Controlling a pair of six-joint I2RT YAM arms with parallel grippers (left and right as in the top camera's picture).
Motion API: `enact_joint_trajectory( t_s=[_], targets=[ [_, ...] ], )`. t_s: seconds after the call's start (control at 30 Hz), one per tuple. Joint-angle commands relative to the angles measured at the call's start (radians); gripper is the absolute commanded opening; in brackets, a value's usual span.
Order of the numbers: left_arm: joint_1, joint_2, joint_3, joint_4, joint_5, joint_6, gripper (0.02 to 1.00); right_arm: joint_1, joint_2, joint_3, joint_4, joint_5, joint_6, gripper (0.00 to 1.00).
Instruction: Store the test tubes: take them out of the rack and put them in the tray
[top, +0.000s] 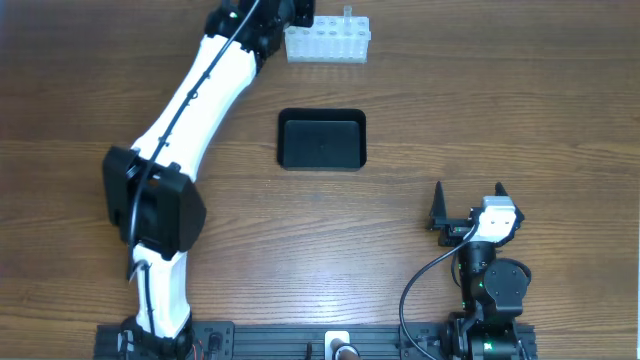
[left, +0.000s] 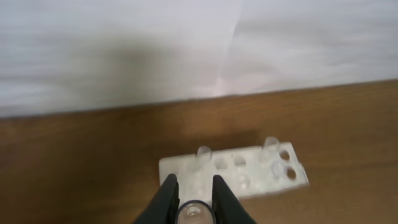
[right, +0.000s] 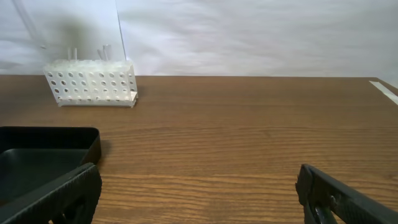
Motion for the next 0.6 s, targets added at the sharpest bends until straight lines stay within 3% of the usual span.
enact_joint_trajectory(
  t_s=[0.03, 0.43, 0.6],
  targets=[
    [-0.007, -0.104, 0.020, -0.114, 0.003, -0.112, 0.058, 0.002, -0.007, -0.005, -0.003, -0.008, -0.007, 0.993],
    [-0.007, -0.187, 0.020, -0.557, 0.185, -0.243, 0.045, 0.002, -0.007, -0.005, -0.004, -0.008, -0.007, 0.993],
    [-0.018, -0.187, 0.020, -0.680, 0.196, -0.242, 0.047, 0.002, -0.007, -0.005, -0.004, -0.008, -0.007, 0.993]
  ],
)
